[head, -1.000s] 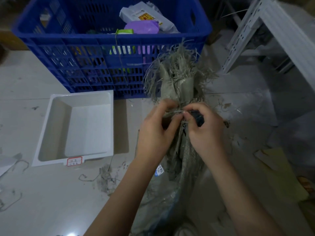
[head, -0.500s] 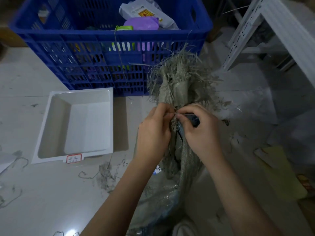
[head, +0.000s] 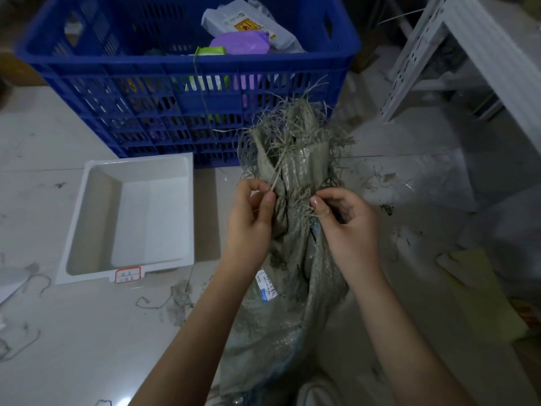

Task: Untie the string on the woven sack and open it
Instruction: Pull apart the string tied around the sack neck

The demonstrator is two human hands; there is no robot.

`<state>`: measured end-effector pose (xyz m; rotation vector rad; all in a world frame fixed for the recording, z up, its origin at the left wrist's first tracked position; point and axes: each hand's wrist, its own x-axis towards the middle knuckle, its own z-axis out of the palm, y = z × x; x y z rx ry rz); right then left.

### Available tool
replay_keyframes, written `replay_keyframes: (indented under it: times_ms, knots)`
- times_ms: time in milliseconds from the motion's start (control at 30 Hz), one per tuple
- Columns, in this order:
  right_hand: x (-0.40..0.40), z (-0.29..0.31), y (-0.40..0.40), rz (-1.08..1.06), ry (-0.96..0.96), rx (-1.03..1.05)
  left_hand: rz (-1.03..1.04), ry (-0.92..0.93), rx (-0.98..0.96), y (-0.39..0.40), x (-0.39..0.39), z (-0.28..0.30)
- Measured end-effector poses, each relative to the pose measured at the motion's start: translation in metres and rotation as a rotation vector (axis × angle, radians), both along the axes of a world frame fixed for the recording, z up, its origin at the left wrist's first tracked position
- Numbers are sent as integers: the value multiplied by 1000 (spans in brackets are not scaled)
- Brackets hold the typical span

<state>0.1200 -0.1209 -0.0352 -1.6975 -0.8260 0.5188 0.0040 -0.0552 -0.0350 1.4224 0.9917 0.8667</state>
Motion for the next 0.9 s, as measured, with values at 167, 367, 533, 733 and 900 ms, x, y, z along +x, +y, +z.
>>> replay_keyframes:
  times_ms: [167, 367, 533, 733, 900]
  knots:
    - [-7, 4, 3, 92, 224, -51, 27, -6, 7, 1, 2, -1]
    - [-13, -5, 10, 85, 138, -162, -31, -87, -56, -1, 5, 2]
    - [-7, -3, 9, 23, 113, -199, 73, -146, -135, 4, -3, 1]
    - [-3, -3, 6, -15, 101, -230, 229, -192, -164, 17, -19, -1]
    - [0, 0, 10, -21, 80, -247, 361, -221, -260, 32, -47, -1]
